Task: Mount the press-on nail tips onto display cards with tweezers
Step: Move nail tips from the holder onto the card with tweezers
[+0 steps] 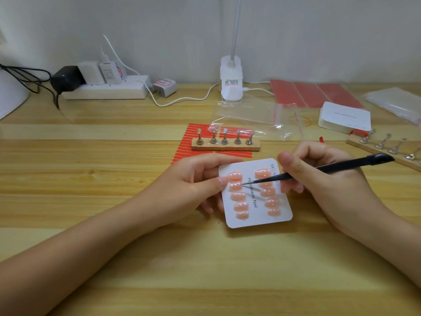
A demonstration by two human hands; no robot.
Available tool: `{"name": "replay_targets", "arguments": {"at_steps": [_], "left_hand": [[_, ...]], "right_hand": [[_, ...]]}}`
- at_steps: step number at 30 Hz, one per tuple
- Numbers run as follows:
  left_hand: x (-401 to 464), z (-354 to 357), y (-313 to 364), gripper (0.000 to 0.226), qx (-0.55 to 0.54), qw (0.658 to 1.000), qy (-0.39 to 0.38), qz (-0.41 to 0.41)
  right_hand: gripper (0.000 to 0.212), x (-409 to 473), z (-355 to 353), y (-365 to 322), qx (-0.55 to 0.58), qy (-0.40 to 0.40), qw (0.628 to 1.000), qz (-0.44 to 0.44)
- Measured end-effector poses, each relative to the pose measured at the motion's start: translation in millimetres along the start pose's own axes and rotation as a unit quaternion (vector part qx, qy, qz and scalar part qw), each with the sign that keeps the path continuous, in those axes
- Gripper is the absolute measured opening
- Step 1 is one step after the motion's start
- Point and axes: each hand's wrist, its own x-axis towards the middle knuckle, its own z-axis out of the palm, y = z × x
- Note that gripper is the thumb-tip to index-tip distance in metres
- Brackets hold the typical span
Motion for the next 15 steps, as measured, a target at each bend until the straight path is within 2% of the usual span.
{"name": "replay_targets", "arguments": {"at_steps": [7,15], "left_hand": [[1.0,1.2,-0.1,0.039,0.003,1.000,0.006,-0.003],[2.7,2.3,0.8,0.040,0.009,1.000,0.021,-0.019]], "right_hand": [[0.023,-0.1,-0.3,1.7,0.007,-0.011,1.000,-0.002],[0.022,-2.1,2.2,-1.2,0.001,-0.016,0.999,-0.045]]}}
